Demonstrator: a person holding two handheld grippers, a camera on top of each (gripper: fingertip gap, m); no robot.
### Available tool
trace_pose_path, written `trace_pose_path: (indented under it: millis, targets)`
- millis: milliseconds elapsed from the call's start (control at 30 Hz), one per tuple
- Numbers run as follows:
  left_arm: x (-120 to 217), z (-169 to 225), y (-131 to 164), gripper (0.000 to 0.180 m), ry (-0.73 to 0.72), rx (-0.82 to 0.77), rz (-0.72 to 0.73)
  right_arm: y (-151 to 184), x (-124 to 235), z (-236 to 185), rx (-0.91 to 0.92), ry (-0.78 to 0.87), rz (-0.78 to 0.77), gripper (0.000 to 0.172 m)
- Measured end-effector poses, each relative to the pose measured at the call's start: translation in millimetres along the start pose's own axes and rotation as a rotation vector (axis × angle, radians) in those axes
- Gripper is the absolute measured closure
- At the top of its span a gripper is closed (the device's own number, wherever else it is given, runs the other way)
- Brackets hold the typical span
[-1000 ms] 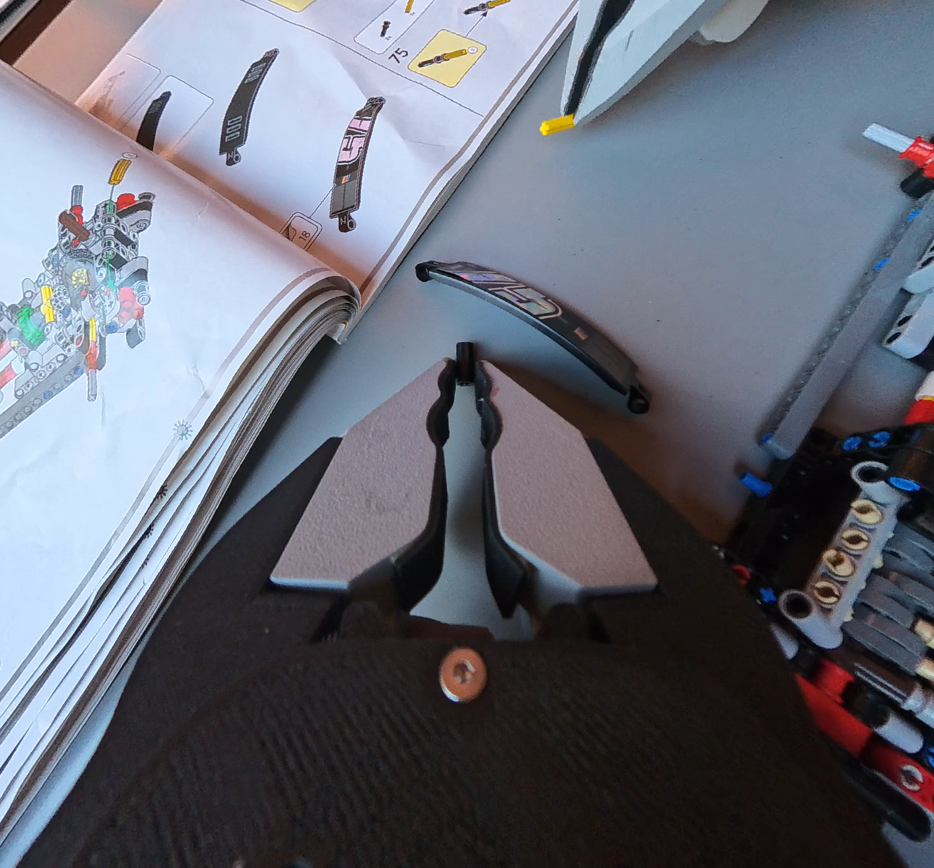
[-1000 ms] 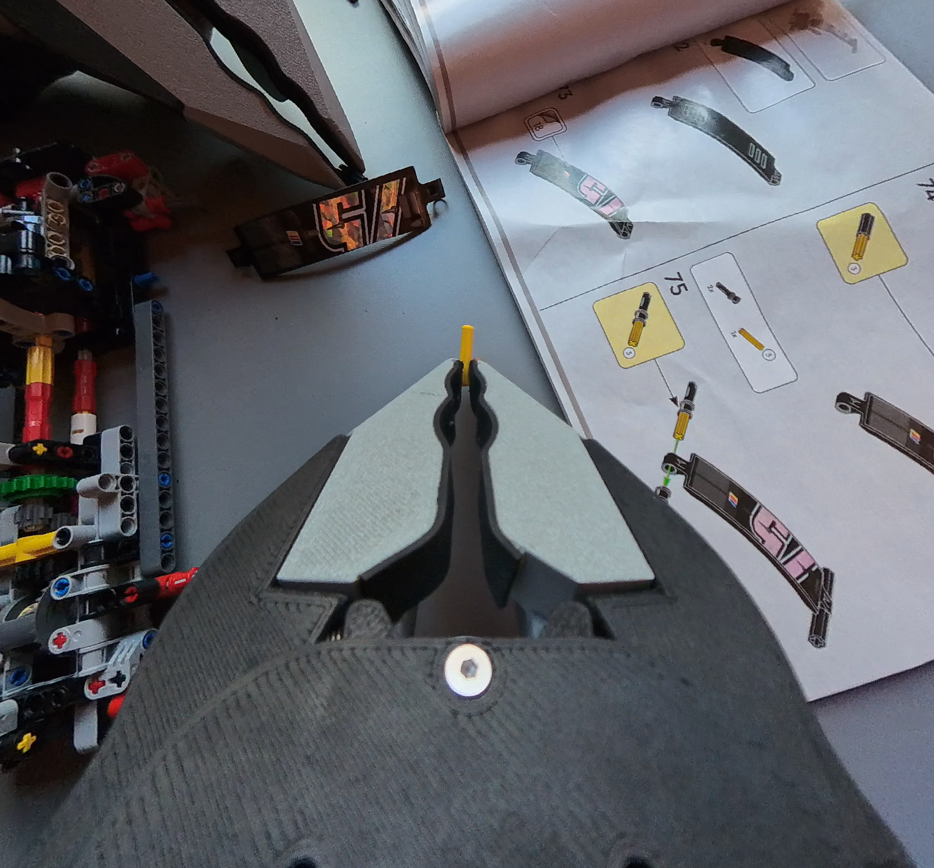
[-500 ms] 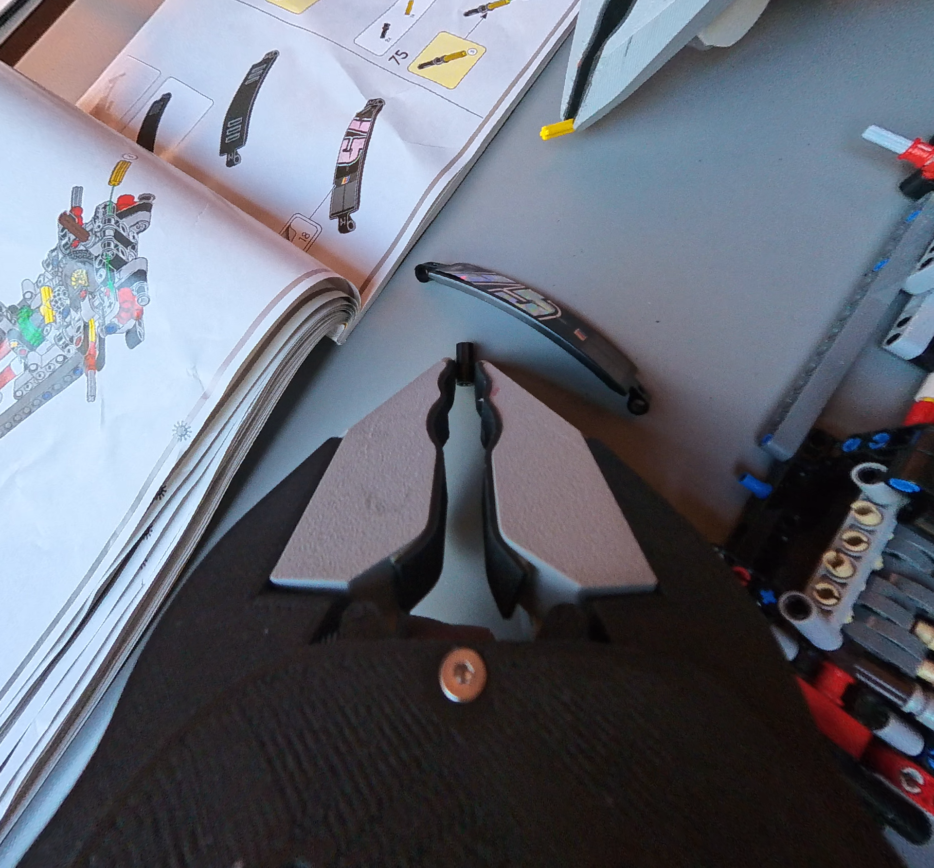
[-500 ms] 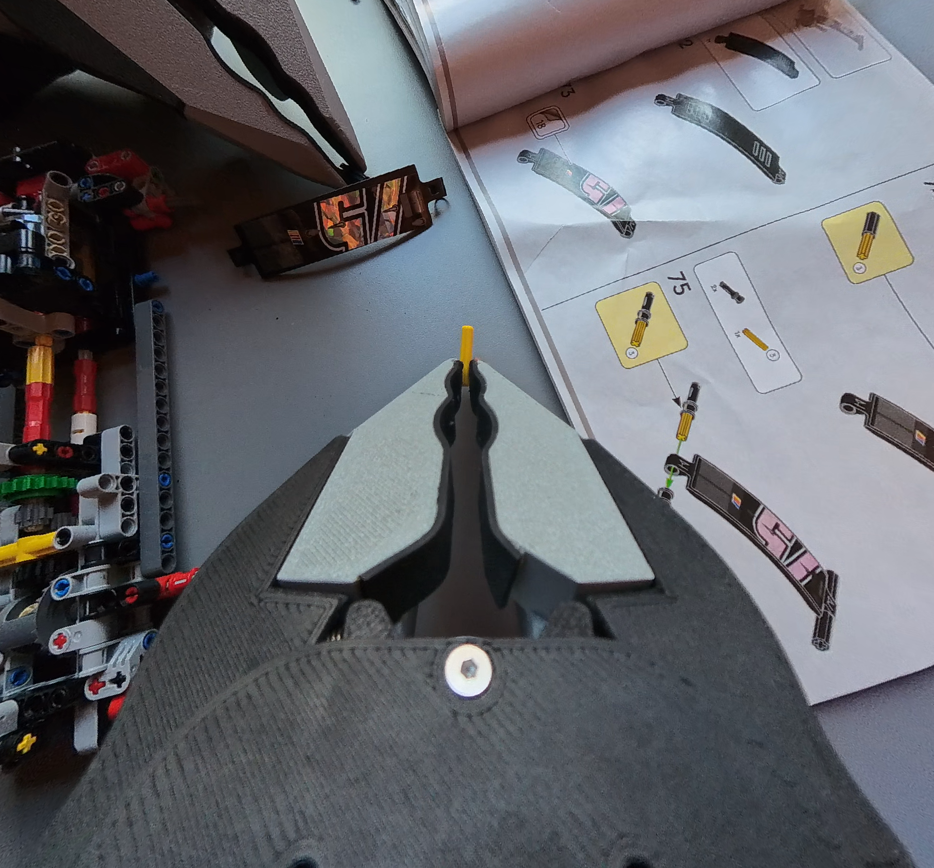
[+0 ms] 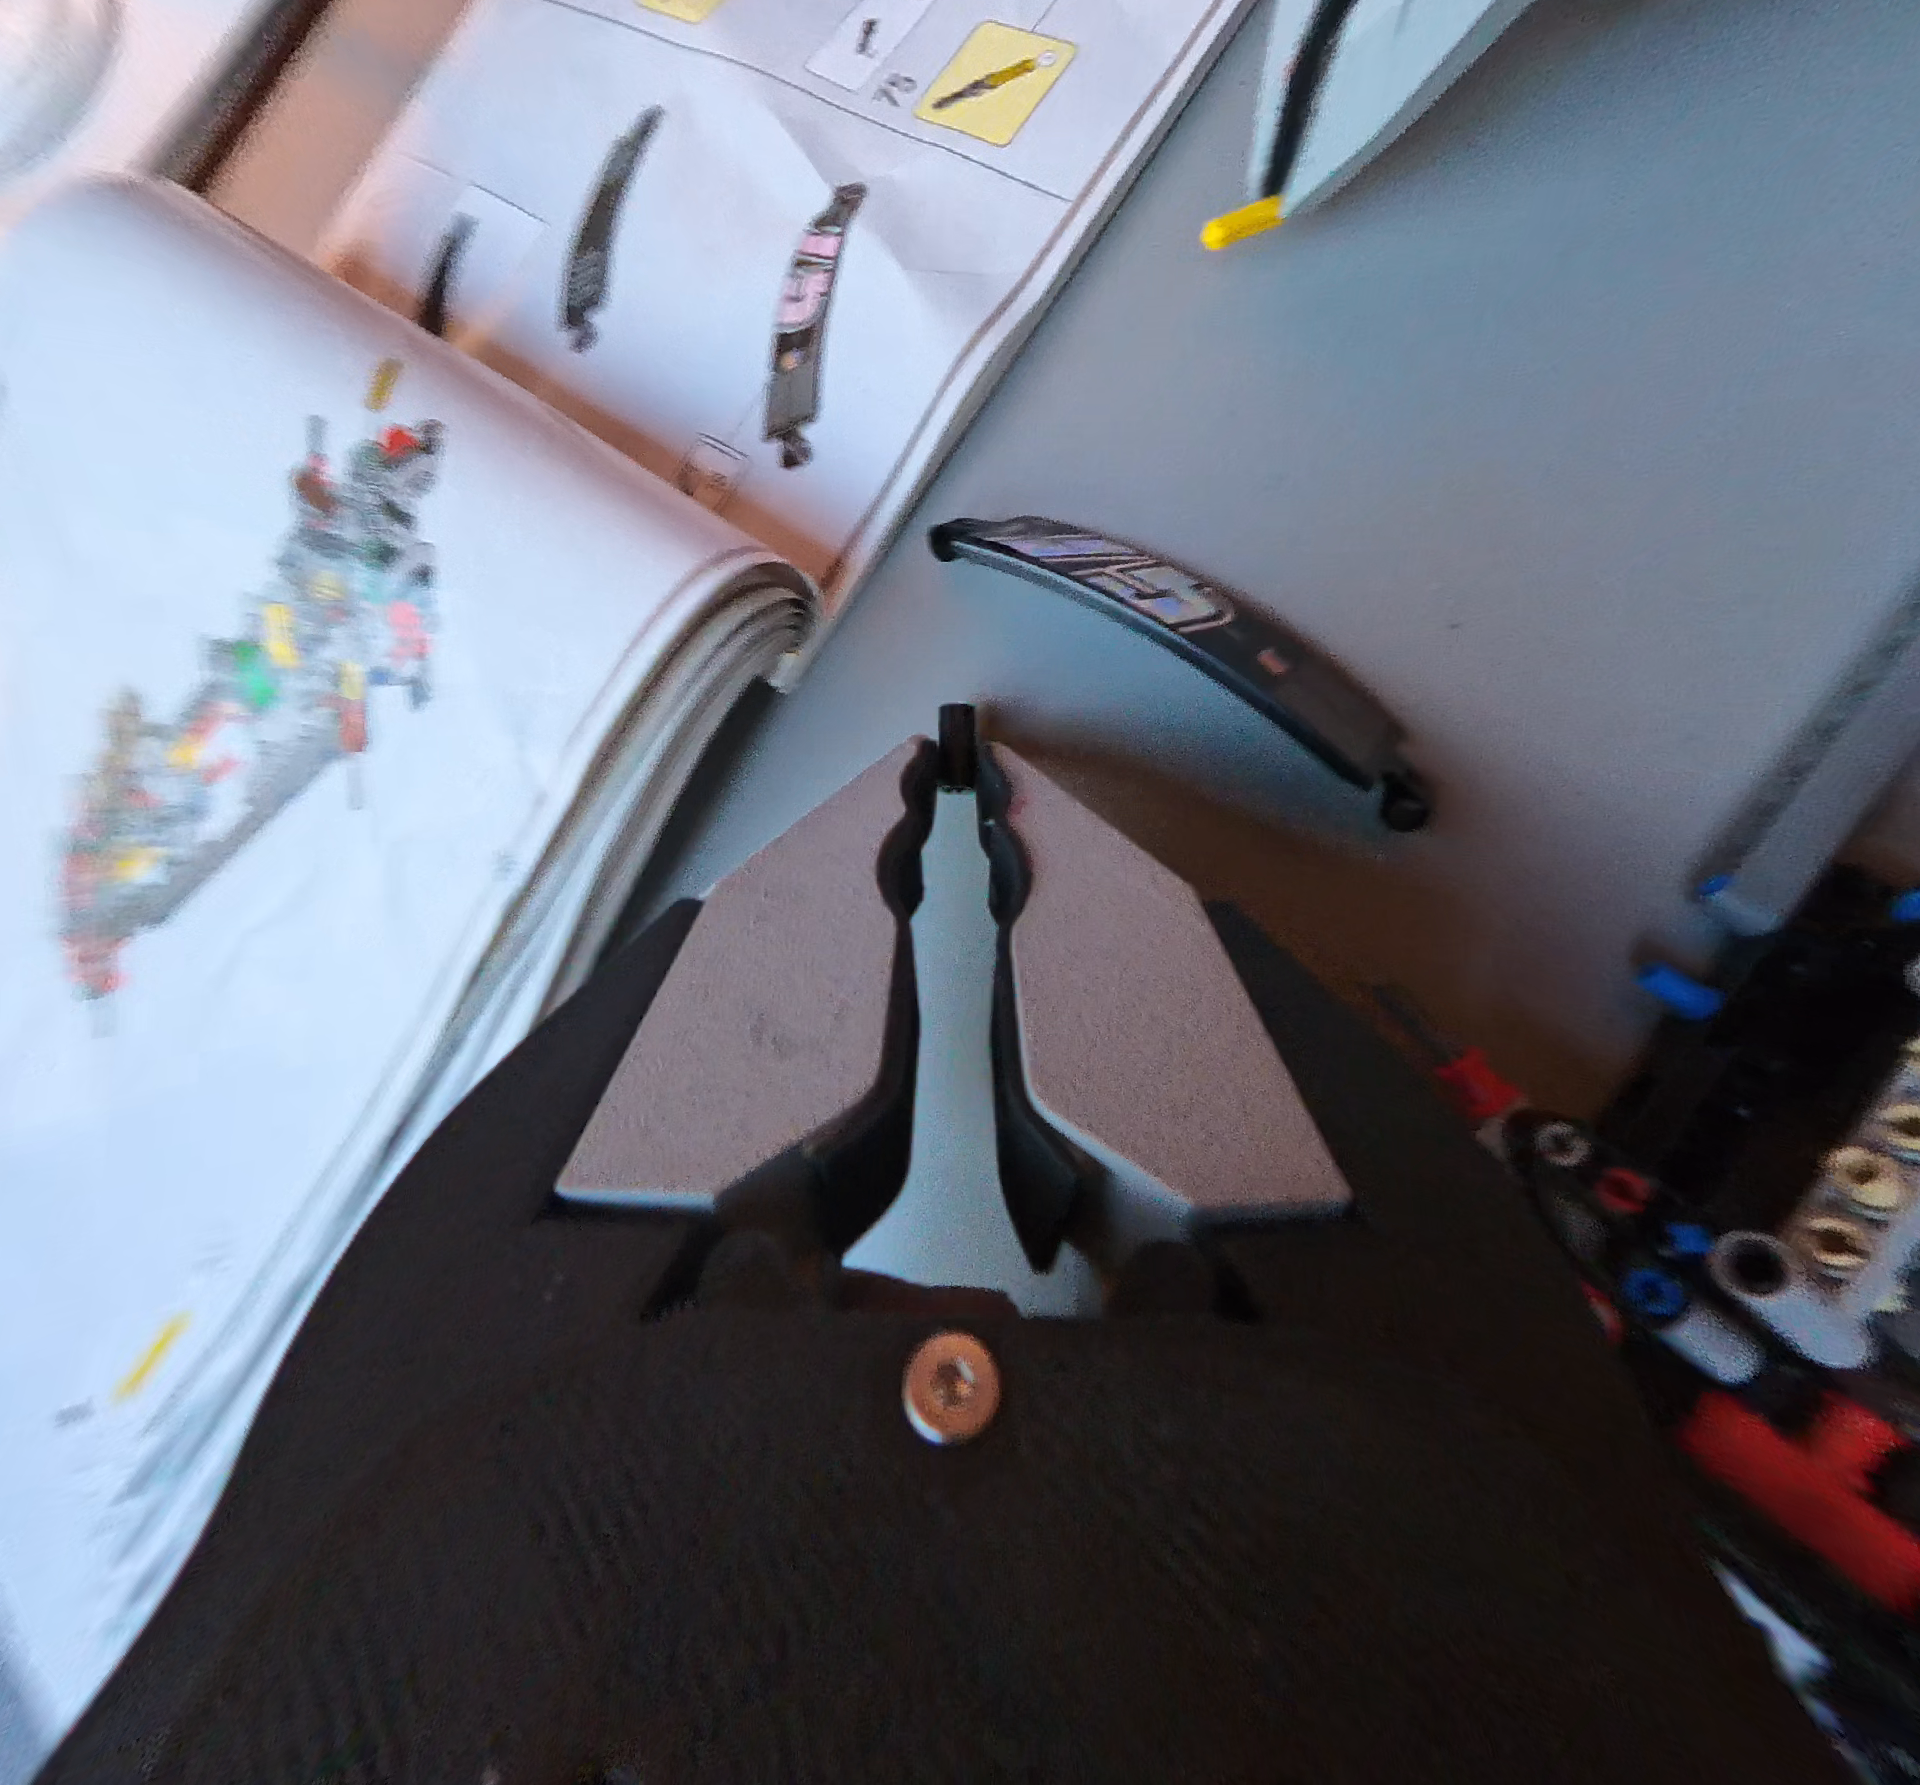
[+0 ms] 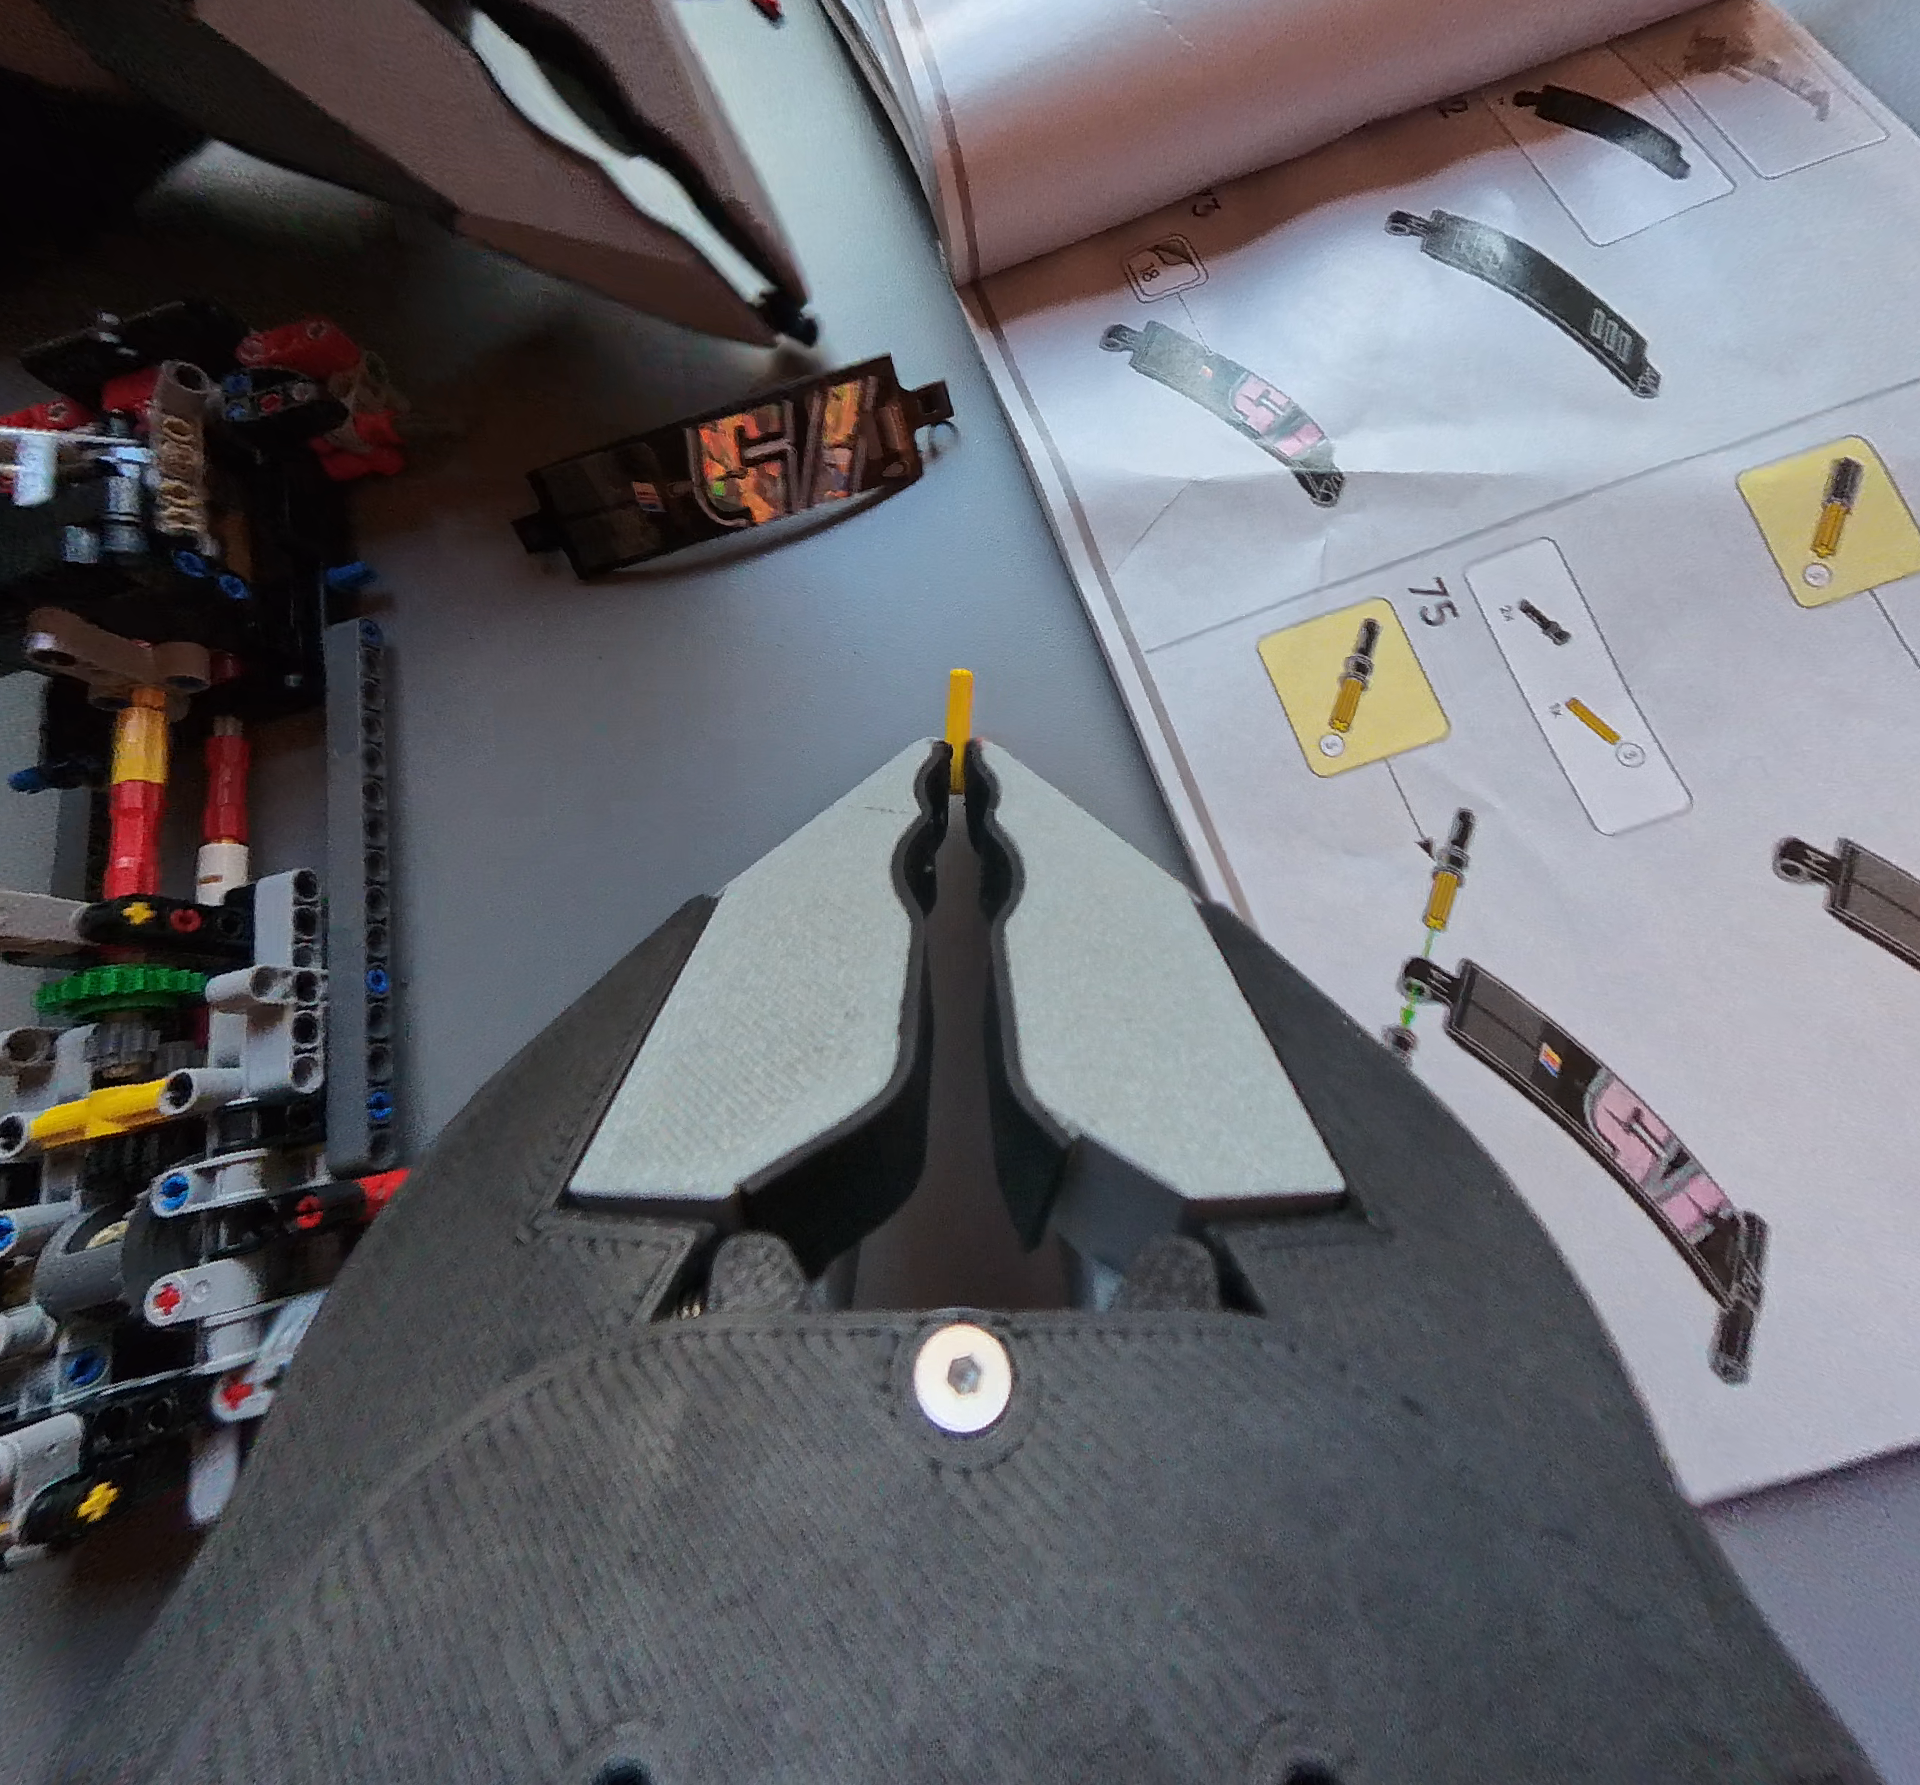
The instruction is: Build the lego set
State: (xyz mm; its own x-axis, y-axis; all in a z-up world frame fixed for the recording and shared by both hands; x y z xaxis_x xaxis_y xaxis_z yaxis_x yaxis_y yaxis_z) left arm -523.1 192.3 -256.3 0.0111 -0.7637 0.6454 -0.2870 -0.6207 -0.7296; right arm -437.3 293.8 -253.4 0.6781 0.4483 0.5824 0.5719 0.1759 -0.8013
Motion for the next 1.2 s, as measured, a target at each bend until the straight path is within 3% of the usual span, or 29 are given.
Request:
trace_pose_path:
  millis: [167,333,500,767,967,1200]
  targets:
    - [14,18,-24,0.176,-0.043,-0.307,0.103,-15,0,-33,-0.032,-0.203,0.062,0.172]
    - [11,50,-28,0.176,0.004,-0.478,0.106,-10,-6,-49,0.017,-0.240,-0.008,0.172]
    - [9,50,-26,0.176,0.011,-0.465,0.092,0,-14,-53,0.099,-0.198,-0.086,0.172]
    - [7,42,-23,0.176,-0.009,-0.430,0.080,1,-20,-84,0.186,-0.300,-0.113,0.162]
    - [9,43,-26,0.176,0.013,-0.388,0.098,-7,-21,-99,0.173,-0.344,-0.095,0.136]
    - [6,45,-22,0.176,0.035,-0.375,0.081,-2,-34,-93,0.264,-0.206,-0.148,0.133]
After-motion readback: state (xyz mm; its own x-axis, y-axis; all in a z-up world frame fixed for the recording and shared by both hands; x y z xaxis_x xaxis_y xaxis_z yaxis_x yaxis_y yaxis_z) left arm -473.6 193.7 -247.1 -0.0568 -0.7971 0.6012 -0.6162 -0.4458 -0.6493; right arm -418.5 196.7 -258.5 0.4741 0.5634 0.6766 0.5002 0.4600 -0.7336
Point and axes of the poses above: each gripper's, where its closed fingertips meet, x back along the fingers, y out of its underside, z = x × y across the jaws, the point moved 2 cm from there along x, back along the fingers, and after that the axes turned 5 degrees about z, right-handed, at the moved point
